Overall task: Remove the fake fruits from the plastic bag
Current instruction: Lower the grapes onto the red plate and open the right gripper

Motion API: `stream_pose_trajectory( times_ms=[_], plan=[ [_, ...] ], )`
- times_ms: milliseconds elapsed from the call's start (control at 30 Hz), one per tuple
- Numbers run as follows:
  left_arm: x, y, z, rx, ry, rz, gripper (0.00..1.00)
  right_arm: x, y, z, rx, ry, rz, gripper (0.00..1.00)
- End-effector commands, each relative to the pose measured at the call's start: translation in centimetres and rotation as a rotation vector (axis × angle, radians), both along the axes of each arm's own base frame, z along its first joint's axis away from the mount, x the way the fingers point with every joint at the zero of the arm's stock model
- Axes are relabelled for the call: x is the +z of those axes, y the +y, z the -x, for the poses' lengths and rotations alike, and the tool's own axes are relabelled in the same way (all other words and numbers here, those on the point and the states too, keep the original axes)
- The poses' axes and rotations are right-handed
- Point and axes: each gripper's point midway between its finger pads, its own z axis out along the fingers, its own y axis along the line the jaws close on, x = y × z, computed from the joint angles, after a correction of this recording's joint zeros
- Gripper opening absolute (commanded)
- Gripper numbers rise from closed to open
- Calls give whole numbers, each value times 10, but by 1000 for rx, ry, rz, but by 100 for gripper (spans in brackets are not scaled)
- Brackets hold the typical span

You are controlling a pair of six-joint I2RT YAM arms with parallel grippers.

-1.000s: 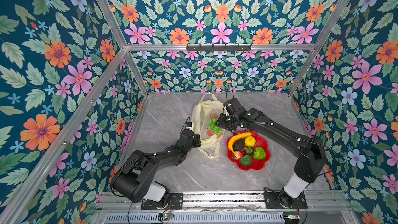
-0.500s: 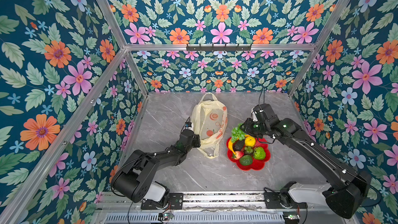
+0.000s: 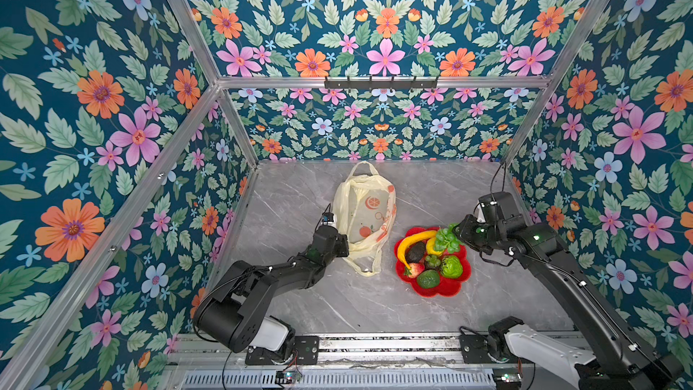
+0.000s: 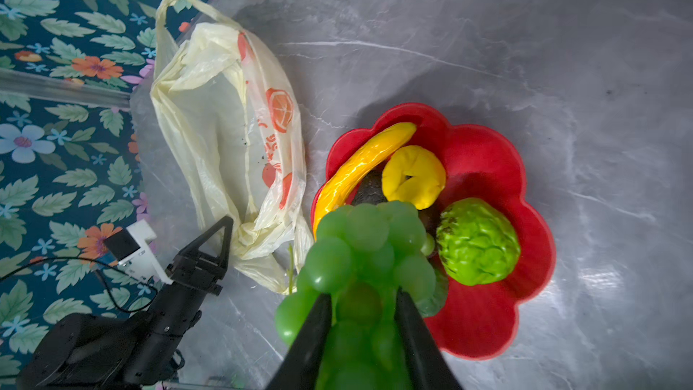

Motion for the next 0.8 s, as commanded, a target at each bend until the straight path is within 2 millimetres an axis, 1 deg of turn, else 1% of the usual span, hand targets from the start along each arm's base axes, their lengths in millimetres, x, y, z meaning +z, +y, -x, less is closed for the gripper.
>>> stream_pose_trajectory(
  times_ms=[0,100,233,333,633,767],
  plan=[
    [0,1,-2,4,-6,-9,0,-6,-9,5,-3,15,19,29],
    [1,1,-2,5,-7,-9,0,-16,-16,6,-18,36,39,29],
    [-1,1,-2,4,-4,-10,0,-36,-26,6,-39,67,75,29],
    [-1,0,-2,3,-4,-8,0,-48,-26,3,-40,84,77,29],
    [-2,-1,-3,0,1,-6,0,-59,-24,-4,-33,110,89,29],
    [-2,-1,-3,-1,1,-6,0,-64,-28,-6,-44,132,124,30]
  ],
)
